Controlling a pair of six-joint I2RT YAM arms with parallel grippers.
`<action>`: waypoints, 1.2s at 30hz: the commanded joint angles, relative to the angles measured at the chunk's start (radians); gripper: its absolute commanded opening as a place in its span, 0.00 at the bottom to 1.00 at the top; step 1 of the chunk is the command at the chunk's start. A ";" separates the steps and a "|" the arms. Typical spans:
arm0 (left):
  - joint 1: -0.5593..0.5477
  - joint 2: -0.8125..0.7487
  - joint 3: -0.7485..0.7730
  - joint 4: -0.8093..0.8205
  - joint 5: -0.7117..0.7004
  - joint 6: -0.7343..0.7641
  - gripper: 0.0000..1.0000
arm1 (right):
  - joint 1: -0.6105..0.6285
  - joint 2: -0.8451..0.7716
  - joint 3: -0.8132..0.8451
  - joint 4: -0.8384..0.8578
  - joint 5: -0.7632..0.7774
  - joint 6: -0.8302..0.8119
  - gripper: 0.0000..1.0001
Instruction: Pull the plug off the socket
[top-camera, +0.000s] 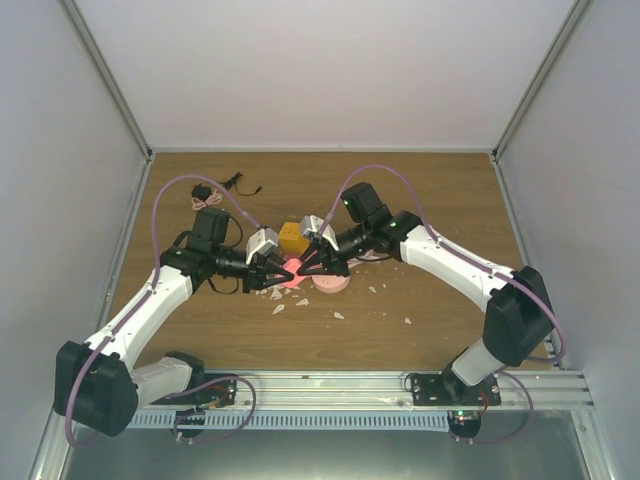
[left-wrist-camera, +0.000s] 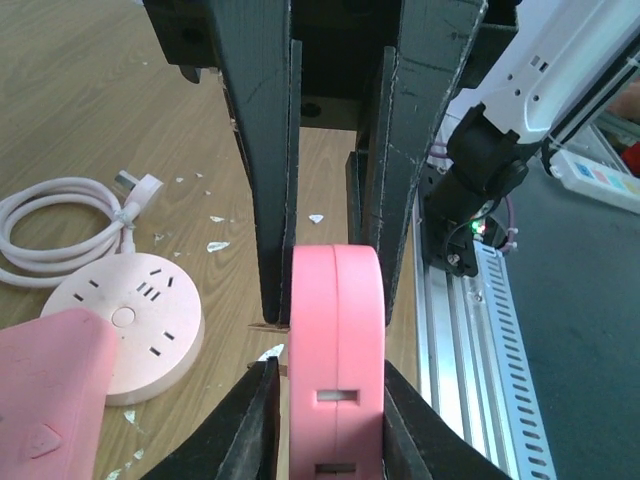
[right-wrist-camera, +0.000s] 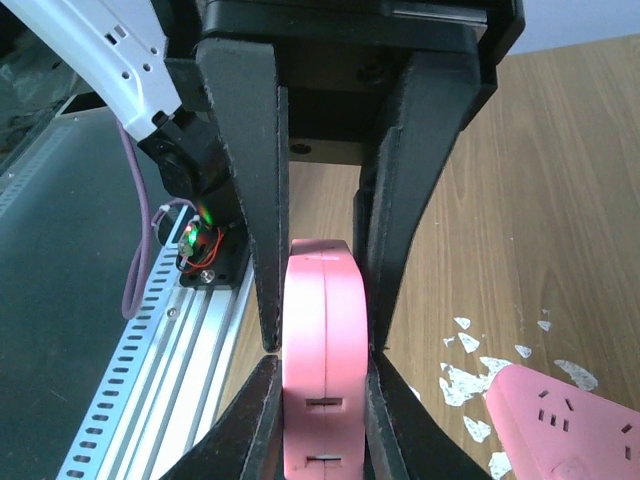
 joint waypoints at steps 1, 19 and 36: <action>0.020 0.021 0.045 -0.015 0.054 0.019 0.28 | -0.015 -0.037 0.008 0.006 -0.019 -0.019 0.01; 0.020 0.016 0.020 0.003 0.056 0.010 0.05 | -0.035 -0.062 -0.010 0.019 -0.025 -0.011 0.01; 0.043 0.003 0.078 -0.157 0.335 0.140 0.00 | -0.207 -0.094 -0.049 0.138 -0.005 0.037 0.67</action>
